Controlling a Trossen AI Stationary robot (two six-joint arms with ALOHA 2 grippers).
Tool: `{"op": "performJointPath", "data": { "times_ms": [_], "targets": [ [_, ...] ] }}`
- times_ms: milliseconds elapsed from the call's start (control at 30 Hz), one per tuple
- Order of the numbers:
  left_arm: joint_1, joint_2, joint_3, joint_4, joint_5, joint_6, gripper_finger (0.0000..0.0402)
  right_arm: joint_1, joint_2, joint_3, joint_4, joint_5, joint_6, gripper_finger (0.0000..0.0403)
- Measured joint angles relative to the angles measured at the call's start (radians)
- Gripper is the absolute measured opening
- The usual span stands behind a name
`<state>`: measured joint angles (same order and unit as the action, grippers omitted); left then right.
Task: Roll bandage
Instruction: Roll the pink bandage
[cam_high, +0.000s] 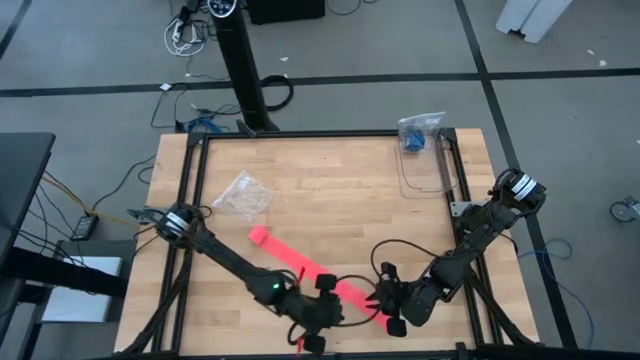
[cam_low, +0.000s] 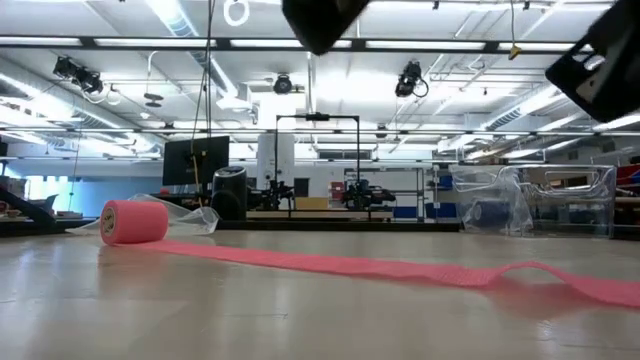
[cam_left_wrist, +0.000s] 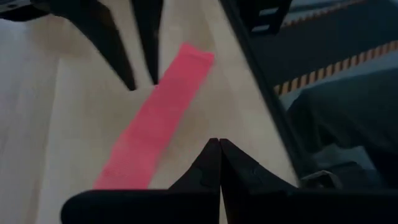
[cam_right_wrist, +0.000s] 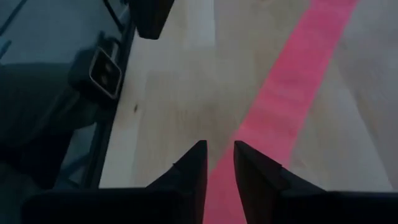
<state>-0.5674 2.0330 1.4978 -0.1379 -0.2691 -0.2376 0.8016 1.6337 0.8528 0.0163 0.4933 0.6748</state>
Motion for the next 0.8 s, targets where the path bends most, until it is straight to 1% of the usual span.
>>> {"op": "performJointPath", "data": {
  "times_ms": [67, 167, 267, 367, 467, 567, 667, 800],
  "targets": [
    [-0.008, -0.031, -0.059, 0.067, 0.000, -0.002, 0.0002, -0.003, 0.000, 0.000, 0.025, 0.019, -0.013, 0.0075],
    [-0.016, -0.083, -0.184, 0.225, 0.015, -0.023, 0.0002, -0.008, 0.000, 0.000, 0.040, 0.044, -0.040, 0.0067],
    [-0.016, -0.134, -0.332, 0.474, 0.076, -0.032, 0.0002, -0.018, 0.000, -0.010, 0.093, 0.049, -0.089, 0.0057],
    [-0.017, -0.185, -0.471, 0.725, 0.117, -0.033, 0.0002, -0.045, 0.000, -0.049, 0.238, 0.039, -0.157, 0.0045],
    [-0.021, -0.248, -0.589, 0.871, 0.106, -0.032, 0.0001, -0.082, 0.000, -0.098, 0.394, 0.027, -0.231, 0.0030],
    [-0.031, -0.327, -0.696, 0.919, 0.051, -0.043, 0.0001, -0.121, 0.000, -0.147, 0.527, -0.001, -0.288, 0.0014],
    [-0.053, -0.412, -0.791, 0.928, -0.047, -0.082, 0.0001, -0.162, 0.000, -0.188, 0.623, -0.026, -0.318, 0.0004],
    [-0.089, -0.501, -0.896, 0.925, -0.200, -0.150, 0.0002, -0.204, 0.000, -0.209, 0.681, -0.089, -0.331, 0.0007]
  ]
}}
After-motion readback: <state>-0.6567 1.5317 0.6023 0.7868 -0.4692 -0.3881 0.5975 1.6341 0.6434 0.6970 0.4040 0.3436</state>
